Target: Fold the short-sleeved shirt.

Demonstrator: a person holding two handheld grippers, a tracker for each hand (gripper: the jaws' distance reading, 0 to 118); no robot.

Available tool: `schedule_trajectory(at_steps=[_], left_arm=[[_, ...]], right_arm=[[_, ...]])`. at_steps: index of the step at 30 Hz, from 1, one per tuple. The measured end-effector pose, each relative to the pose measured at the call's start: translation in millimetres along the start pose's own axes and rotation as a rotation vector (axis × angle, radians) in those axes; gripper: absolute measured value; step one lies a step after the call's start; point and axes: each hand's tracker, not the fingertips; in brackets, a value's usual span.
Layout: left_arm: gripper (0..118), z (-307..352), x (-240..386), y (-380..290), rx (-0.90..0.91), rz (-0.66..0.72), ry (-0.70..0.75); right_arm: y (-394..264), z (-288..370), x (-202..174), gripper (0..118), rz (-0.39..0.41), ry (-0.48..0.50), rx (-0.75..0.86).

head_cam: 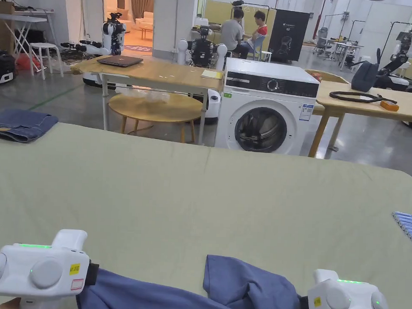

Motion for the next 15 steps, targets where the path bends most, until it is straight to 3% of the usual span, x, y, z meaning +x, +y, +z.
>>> schedule_trajectory(at_steps=[7, 15], left_arm=[[0, 19.9, -3.8, 13.3, 0.067, 0.005, -0.015], [0, 81.5, -26.9, 53.1, 0.234, 0.025, 0.011]], right_arm=[[8.1, 30.0, 16.4, 0, -0.046, 0.031, 0.176], [31.8, 146.8, 15.7, 0, -0.033, -0.024, 0.471]])
